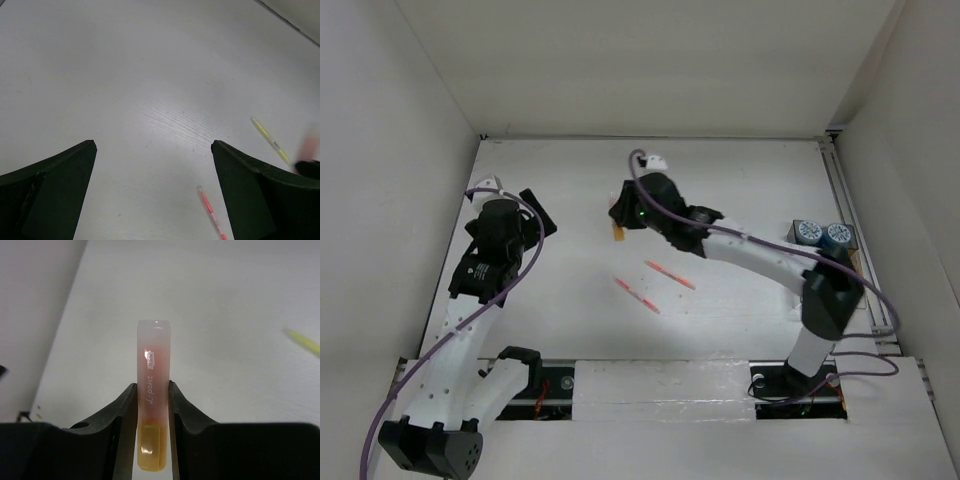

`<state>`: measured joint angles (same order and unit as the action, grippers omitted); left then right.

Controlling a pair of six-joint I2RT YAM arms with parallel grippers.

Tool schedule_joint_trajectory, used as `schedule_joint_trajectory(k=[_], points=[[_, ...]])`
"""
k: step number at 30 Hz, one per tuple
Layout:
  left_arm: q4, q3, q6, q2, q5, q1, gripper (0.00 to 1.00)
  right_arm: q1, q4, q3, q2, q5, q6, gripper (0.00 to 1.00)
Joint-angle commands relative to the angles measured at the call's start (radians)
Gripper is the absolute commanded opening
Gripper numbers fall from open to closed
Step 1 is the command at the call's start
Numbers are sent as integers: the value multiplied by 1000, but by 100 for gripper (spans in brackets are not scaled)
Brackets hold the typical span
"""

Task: Sort the stationery into containers
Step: Grab a piece of stationery with the right arm, then place the stationery into the container

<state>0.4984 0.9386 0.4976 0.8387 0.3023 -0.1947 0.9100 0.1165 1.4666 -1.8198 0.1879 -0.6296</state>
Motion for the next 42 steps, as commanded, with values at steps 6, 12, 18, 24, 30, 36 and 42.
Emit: schedule_joint_trajectory(k=[6,12,18,24,30,36,42], points=[[-38,-6,-28,-29,-43,-2,100,-262,259,-349,506,366,-186,0],[-47,-6,-28,-29,-52,-2,100,-567,378,-641,956,407,-340,0],[-47,-6,-28,-29,-61,-11,100,-706,474,-795,1245,472,-435,0],[-47,-6,-28,-18,-71,-11,100,-970,460,-776,1122,368,-375,0],[-47,-6,-28,-29,-60,-11,100,-1141,348,-810,1054,301,-351,0],[-47,-6,-28,-20,-60,-11,100,-1218,256,-810,941,236,-305,0],[-47,-6,-28,-30,-60,-11,100,-1237,189,-810,832,217,-367,0]])
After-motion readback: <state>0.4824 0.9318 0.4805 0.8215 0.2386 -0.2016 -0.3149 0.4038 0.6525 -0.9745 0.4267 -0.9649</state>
